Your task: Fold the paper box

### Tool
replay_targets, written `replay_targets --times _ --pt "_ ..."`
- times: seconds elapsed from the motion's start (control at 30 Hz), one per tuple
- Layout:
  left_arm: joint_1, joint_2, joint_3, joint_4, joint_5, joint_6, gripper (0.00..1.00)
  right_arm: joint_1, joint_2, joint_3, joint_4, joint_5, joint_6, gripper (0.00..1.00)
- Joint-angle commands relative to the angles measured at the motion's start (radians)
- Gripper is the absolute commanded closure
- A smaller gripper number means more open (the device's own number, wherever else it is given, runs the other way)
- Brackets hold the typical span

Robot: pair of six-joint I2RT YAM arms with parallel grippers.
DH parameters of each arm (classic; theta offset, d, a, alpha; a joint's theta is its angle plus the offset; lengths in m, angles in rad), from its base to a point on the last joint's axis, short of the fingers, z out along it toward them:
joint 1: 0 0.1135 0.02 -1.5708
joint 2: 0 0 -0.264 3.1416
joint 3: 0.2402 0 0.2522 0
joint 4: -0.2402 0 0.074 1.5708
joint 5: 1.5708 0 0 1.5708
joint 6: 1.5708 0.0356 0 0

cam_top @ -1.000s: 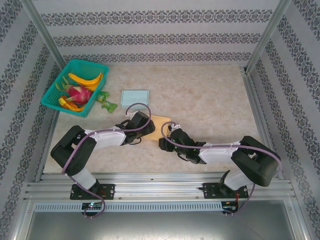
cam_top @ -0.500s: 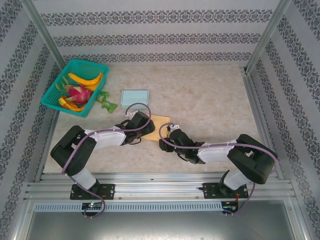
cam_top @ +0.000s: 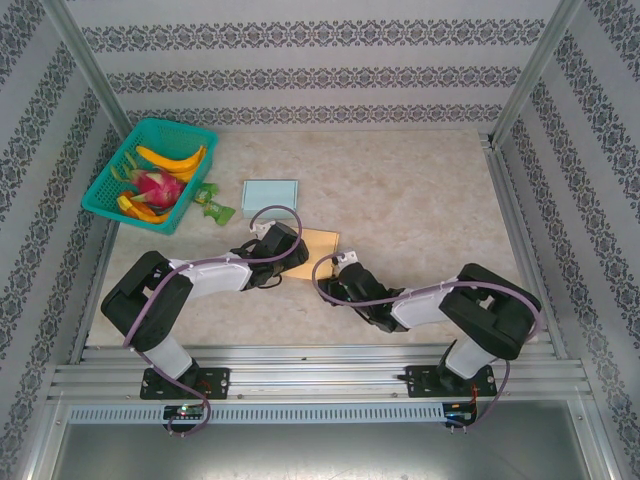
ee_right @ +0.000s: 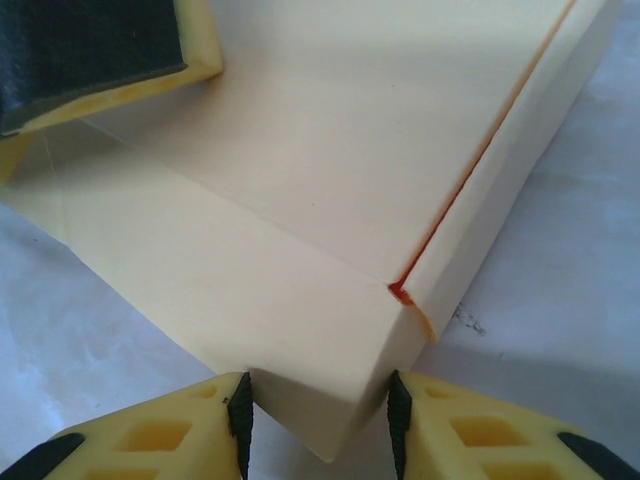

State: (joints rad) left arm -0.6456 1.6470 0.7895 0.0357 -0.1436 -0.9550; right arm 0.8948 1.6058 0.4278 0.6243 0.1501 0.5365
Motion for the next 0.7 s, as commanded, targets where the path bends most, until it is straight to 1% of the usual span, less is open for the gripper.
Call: replay_targets --times 0.0,0.13,0.23,0.37,0.5,0.67 --pt "0.009 0.057 -0.036 -0.140 -0.014 0.016 0.23 0.009 0.067 -0.026 0.118 0.018 -0.072 0.59" --pt "0.009 0.062 -0.041 -0.134 -0.014 0.025 0.23 0.008 0.144 -0.058 0.300 0.038 -0.101 0.60" --pt "0.009 0.065 -0.044 -0.132 -0.014 0.031 0.24 0.008 0.193 -0.076 0.392 0.076 -0.119 0.61" --pt "0.009 0.068 -0.038 -0.142 -0.018 0.040 0.23 0.009 0.233 -0.076 0.431 0.123 -0.121 0.61" --pt "0.009 0.066 -0.032 -0.149 -0.015 0.044 0.24 0.007 0.253 -0.078 0.482 0.126 -0.125 0.60" --pt "0.009 0.062 -0.027 -0.144 0.012 0.044 0.23 -0.008 0.242 -0.078 0.479 0.110 -0.111 0.57"
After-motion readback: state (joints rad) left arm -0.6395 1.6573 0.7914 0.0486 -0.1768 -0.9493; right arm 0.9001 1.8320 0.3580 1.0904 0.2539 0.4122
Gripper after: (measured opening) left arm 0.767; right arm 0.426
